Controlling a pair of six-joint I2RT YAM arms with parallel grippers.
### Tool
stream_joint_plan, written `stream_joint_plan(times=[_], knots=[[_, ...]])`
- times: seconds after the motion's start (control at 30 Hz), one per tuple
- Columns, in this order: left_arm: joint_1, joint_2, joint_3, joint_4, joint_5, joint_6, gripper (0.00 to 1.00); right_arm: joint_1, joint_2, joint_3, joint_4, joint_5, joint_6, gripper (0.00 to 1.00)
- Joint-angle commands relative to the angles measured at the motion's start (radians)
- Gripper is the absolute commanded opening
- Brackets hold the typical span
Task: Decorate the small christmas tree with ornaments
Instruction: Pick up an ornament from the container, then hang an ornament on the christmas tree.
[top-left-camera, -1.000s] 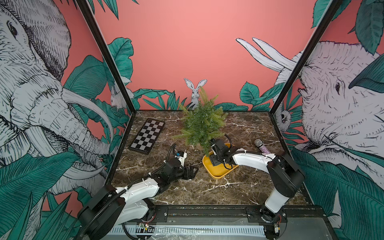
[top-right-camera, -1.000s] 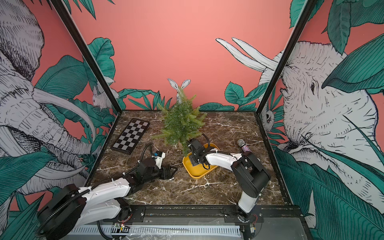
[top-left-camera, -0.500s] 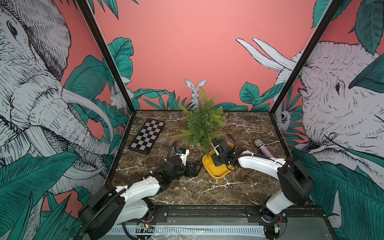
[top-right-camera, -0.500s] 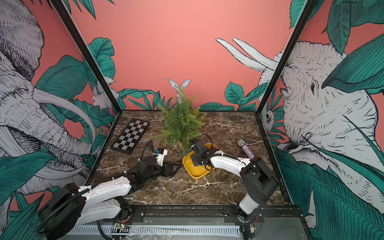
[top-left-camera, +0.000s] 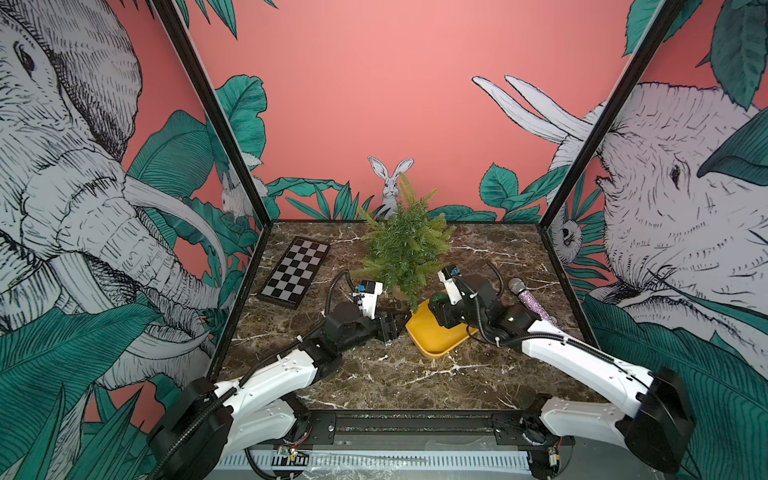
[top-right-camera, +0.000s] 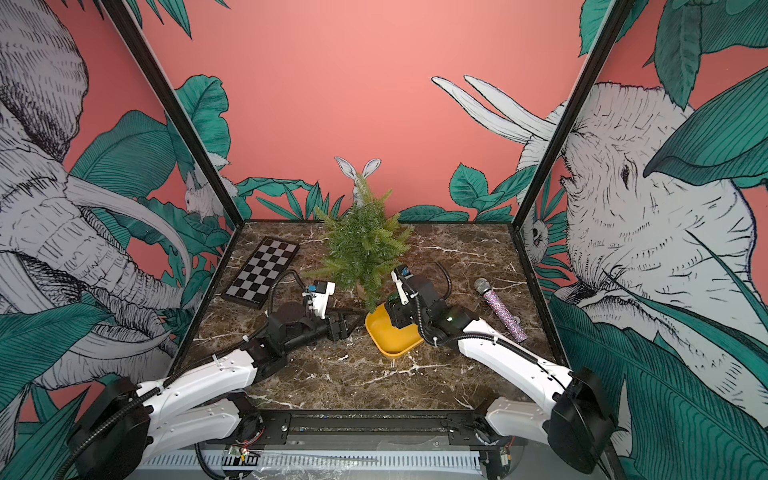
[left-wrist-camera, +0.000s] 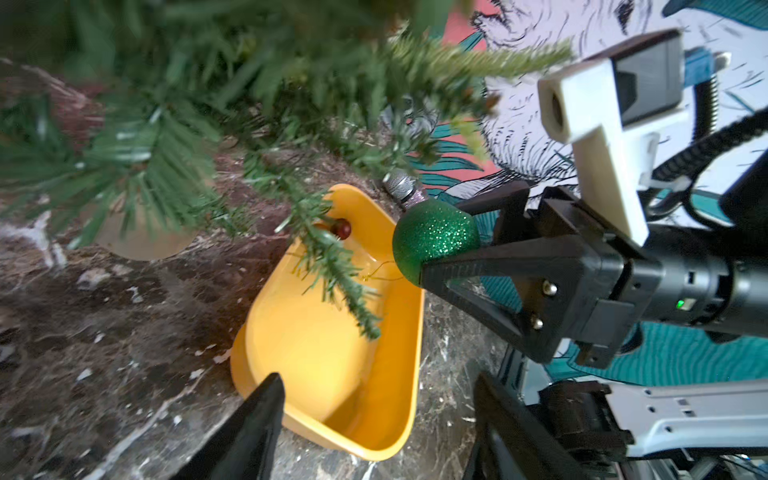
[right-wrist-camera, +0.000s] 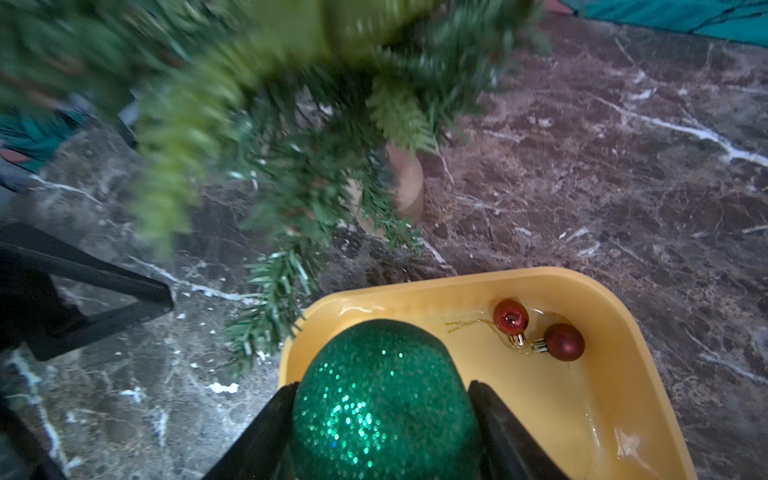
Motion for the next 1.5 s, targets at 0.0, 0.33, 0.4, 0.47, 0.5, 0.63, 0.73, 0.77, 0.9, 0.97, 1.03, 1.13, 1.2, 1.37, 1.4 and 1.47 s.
stream_joint_plan(times=[0.0, 0.33, 0.4, 0.47, 0.5, 0.63, 0.73, 0.77, 0.9, 0.97, 1.03, 1.13, 1.2, 1.37, 1.4, 1.47], knots=[[-0.007, -0.03, 0.046, -0.022, 0.045, 0.012, 0.62, 0.006, -0.07, 0.014, 0.008, -0.058, 0.033, 0.62], [-0.065, -0.012, 0.182, -0.062, 0.074, 0.087, 0.42, 0.0, -0.164, 0.159, -0.003, -0.167, 0.084, 0.62], [-0.068, 0.0, 0.207, -0.062, 0.085, 0.095, 0.4, -0.002, -0.163, 0.196, -0.008, -0.186, 0.089, 0.62], [-0.068, 0.009, 0.231, -0.064, 0.095, 0.1, 0.39, -0.007, -0.16, 0.233, -0.016, -0.193, 0.093, 0.62], [-0.068, 0.012, 0.241, -0.061, 0.097, 0.101, 0.39, -0.012, -0.158, 0.251, -0.019, -0.2, 0.098, 0.62], [-0.069, 0.015, 0.304, -0.082, 0.102, 0.129, 0.39, -0.035, -0.137, 0.32, -0.017, -0.249, 0.12, 0.63], [-0.069, 0.018, 0.372, -0.148, 0.101, 0.179, 0.38, -0.055, -0.121, 0.356, 0.0, -0.29, 0.144, 0.63], [-0.069, 0.02, 0.39, -0.169, 0.099, 0.194, 0.37, -0.06, -0.118, 0.365, 0.005, -0.297, 0.15, 0.63], [-0.068, 0.028, 0.459, -0.21, 0.089, 0.247, 0.37, -0.087, -0.109, 0.394, 0.032, -0.328, 0.174, 0.63], [-0.068, 0.043, 0.502, -0.237, 0.1, 0.272, 0.37, -0.096, -0.104, 0.407, 0.045, -0.344, 0.186, 0.63], [-0.068, 0.066, 0.544, -0.247, 0.126, 0.283, 0.37, -0.103, -0.099, 0.419, 0.058, -0.365, 0.199, 0.63], [-0.068, 0.099, 0.58, -0.245, 0.144, 0.291, 0.41, -0.113, -0.097, 0.43, 0.08, -0.393, 0.221, 0.63], [-0.067, 0.117, 0.586, -0.217, 0.159, 0.29, 0.45, -0.122, -0.099, 0.433, 0.103, -0.419, 0.239, 0.63], [-0.065, 0.149, 0.595, -0.119, 0.215, 0.268, 0.57, -0.139, -0.106, 0.42, 0.169, -0.491, 0.305, 0.62], [-0.063, 0.153, 0.594, -0.096, 0.227, 0.264, 0.6, -0.143, -0.109, 0.416, 0.182, -0.505, 0.319, 0.62], [-0.062, 0.158, 0.596, -0.067, 0.242, 0.263, 0.66, -0.146, -0.113, 0.408, 0.204, -0.527, 0.339, 0.62]])
